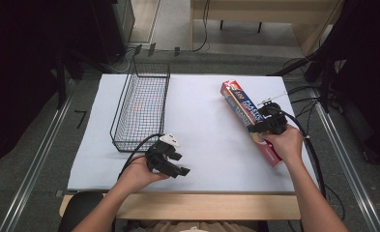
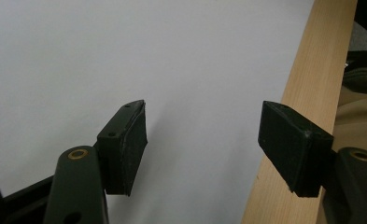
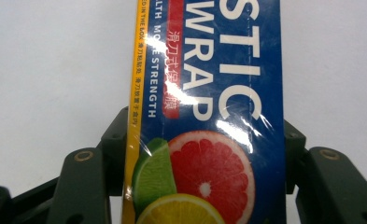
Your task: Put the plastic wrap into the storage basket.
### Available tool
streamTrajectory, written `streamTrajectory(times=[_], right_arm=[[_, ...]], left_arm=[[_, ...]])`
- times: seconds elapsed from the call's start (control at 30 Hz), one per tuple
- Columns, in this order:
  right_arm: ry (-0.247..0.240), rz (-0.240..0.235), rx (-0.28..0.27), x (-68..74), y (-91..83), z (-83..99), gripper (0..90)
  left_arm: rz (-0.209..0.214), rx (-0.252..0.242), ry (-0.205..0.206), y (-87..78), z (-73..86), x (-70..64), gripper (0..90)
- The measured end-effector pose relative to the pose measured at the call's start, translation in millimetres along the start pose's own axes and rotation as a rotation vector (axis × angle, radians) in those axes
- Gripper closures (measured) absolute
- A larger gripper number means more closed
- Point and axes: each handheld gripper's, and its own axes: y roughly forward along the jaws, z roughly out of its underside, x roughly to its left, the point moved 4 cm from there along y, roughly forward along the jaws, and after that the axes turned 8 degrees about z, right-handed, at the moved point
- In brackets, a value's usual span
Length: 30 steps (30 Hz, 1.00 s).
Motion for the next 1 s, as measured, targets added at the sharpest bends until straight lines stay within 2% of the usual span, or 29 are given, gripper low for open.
streamTrajectory(times=[0.03,0.07,0.2,0.23,0.27,0.3,0.33,0.4,0.43,0.57,0.6,0.63,0.67,0.77,0.8,0.83,0.9,1.0], right_arm=[[0.000,0.000,0.000,0.0,0.0,0.0,41.7],[-0.023,0.002,-0.005,1.7,-1.4,0.7,41.7],[-0.065,-0.031,-0.009,8.7,-7.0,5.0,41.7],[-0.085,-0.054,-0.016,11.6,-10.1,7.9,41.7],[-0.085,-0.054,-0.016,11.6,-10.1,7.9,41.7],[-0.095,-0.090,-0.025,13.8,-13.0,11.3,41.7],[-0.110,-0.100,-0.028,14.6,-14.3,13.1,41.6],[-0.115,-0.107,-0.030,16.4,-15.6,15.0,41.6],[-0.142,-0.110,-0.030,18.6,-17.9,18.9,41.6],[-0.170,-0.137,-0.033,21.6,-20.2,24.5,41.6],[-0.202,-0.158,-0.034,24.0,-21.9,28.7,41.6],[-0.202,-0.158,-0.034,24.0,-21.9,28.7,41.6],[-0.230,-0.168,-0.036,25.2,-22.4,30.8,41.6],[-0.290,-0.227,-0.032,29.6,-24.2,37.8,41.6],[-0.290,-0.227,-0.032,29.6,-24.2,37.8,41.6],[-0.322,-0.244,-0.040,31.6,-26.6,40.0,41.6],[-0.331,-0.252,-0.041,33.1,-28.1,41.2,41.6],[-0.382,-0.262,-0.058,36.7,-31.0,45.6,41.5]], left_arm=[[0.000,0.000,0.000,0.0,0.0,0.0,32.6],[-0.003,0.001,0.001,0.3,0.2,0.1,32.6],[-0.010,0.011,0.010,-0.3,0.9,0.0,32.2],[-0.011,0.012,0.014,-0.8,0.7,-0.4,32.2],[-0.012,0.012,0.016,-1.1,0.5,-0.7,32.2],[-0.012,0.008,0.018,-1.2,0.4,-1.0,32.2],[-0.009,0.007,0.021,-1.5,0.4,-1.4,32.0],[-0.008,0.005,0.026,-2.1,0.4,-2.1,31.9],[-0.007,0.004,0.026,-2.4,0.3,-2.4,31.7],[-0.005,-0.004,0.029,-3.7,0.0,-2.6,30.8],[-0.002,-0.007,0.038,-4.6,-0.1,-2.6,30.8],[-0.002,-0.007,0.038,-4.6,-0.1,-2.6,30.9],[-0.004,-0.006,0.039,-5.2,-0.4,-2.9,30.9],[-0.009,-0.008,0.043,-6.4,-1.1,-3.6,31.3],[-0.009,-0.011,0.044,-6.8,-1.3,-3.7,31.3],[-0.004,-0.015,0.049,-7.5,-1.5,-4.0,30.9],[-0.003,-0.011,0.053,-8.5,-1.5,-4.1,30.5],[0.003,-0.010,0.050,-10.6,-2.2,-5.0,29.9]])
